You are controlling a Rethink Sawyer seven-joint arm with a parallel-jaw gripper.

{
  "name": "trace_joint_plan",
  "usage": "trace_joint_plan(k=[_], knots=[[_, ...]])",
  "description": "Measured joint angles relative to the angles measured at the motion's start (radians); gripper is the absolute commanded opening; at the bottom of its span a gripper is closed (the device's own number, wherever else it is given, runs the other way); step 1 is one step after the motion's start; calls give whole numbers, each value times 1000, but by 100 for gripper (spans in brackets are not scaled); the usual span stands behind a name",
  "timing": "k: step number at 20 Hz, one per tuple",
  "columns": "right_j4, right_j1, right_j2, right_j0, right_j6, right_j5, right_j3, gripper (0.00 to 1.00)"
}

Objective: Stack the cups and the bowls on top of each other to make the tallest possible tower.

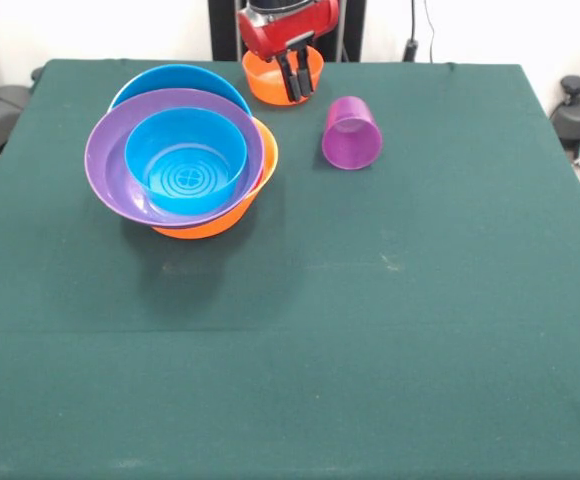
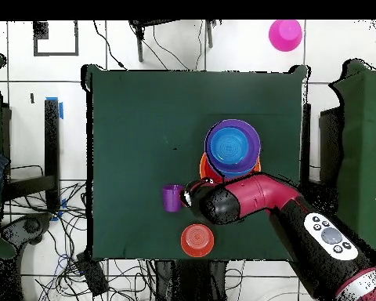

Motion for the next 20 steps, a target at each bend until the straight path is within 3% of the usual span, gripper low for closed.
trace_joint_plan(k=[7,8,17,20], knots=[[3,1,-2,17,0,11,0,0],[3,1,-1,32,0,11,0,100],[17,2,-12,60,6,-29,-1,100],[19,15,-40,104,26,-118,-15,100]])
